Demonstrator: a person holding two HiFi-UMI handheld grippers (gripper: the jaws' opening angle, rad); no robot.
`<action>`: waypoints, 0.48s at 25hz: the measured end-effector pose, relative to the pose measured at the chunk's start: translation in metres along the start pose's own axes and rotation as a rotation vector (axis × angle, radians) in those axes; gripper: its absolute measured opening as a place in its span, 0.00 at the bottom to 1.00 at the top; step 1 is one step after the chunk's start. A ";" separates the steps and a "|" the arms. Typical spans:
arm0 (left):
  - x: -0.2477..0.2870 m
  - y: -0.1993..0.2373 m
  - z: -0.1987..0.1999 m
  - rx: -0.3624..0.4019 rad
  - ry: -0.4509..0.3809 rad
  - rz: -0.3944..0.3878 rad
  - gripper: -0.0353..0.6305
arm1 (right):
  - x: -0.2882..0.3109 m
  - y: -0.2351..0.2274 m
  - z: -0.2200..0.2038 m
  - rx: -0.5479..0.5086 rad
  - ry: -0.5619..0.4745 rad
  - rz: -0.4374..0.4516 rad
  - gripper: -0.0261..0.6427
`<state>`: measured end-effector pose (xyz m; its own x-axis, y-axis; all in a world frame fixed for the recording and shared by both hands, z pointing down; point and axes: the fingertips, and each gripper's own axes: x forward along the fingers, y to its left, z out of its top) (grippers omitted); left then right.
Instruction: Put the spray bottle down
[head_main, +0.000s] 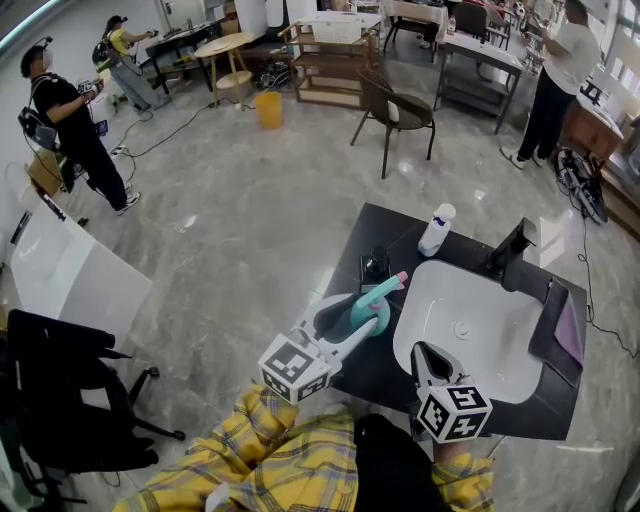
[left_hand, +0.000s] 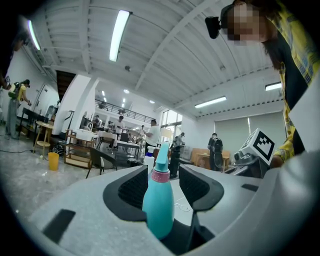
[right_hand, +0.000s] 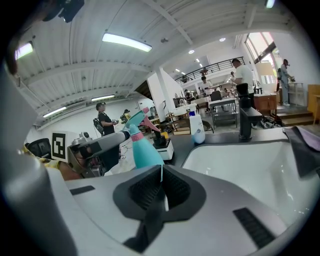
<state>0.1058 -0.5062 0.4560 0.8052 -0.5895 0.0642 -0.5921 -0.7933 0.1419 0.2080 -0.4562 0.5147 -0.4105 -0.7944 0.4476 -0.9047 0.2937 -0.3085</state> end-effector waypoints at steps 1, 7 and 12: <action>-0.002 -0.001 -0.001 0.001 0.001 0.000 0.31 | -0.001 0.001 -0.002 0.002 -0.001 -0.001 0.05; -0.023 0.000 -0.005 0.008 0.022 0.048 0.25 | -0.002 0.016 -0.010 0.064 -0.007 0.021 0.05; -0.039 -0.011 -0.009 0.015 0.046 -0.003 0.14 | -0.001 0.034 -0.014 0.048 -0.016 0.020 0.05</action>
<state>0.0816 -0.4729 0.4608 0.8074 -0.5797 0.1095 -0.5898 -0.7974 0.1272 0.1760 -0.4379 0.5153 -0.4261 -0.7972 0.4276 -0.8898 0.2840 -0.3573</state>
